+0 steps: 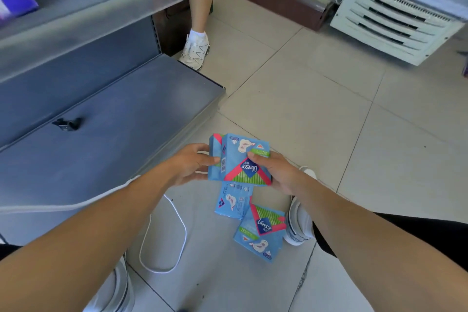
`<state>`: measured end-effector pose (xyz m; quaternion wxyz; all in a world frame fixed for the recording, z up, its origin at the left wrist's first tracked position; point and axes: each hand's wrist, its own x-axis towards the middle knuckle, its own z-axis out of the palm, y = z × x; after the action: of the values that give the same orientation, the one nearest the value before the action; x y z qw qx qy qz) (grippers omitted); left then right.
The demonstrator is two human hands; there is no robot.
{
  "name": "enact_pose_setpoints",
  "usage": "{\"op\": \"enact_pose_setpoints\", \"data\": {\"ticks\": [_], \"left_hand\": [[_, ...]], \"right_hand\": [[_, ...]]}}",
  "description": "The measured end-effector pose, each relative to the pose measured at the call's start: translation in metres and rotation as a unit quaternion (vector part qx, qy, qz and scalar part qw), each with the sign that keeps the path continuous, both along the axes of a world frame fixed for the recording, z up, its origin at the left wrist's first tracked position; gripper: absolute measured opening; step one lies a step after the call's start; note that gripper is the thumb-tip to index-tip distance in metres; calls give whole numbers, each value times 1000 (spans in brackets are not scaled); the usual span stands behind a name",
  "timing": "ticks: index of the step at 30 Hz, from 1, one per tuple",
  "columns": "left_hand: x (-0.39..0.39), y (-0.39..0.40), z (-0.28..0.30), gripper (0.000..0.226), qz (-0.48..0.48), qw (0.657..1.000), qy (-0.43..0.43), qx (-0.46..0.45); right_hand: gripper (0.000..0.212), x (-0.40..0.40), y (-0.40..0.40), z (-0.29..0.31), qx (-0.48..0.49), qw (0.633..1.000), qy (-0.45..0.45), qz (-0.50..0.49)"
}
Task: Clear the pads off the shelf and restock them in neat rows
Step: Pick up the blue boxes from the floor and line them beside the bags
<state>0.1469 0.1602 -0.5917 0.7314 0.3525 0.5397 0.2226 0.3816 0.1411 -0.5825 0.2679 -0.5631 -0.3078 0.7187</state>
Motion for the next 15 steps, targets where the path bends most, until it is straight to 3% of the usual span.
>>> {"op": "enact_pose_setpoints", "data": {"ticks": [4, 8, 15], "left_hand": [[-13, 5, 33, 47, 19, 999, 17, 46], [-28, 14, 88, 38, 39, 993, 29, 110], [-48, 25, 195, 34, 79, 974, 16, 212]], "right_hand": [[54, 11, 12, 34, 51, 999, 13, 14], [59, 21, 29, 91, 113, 993, 13, -16], [37, 3, 52, 188, 234, 970, 38, -50]]}}
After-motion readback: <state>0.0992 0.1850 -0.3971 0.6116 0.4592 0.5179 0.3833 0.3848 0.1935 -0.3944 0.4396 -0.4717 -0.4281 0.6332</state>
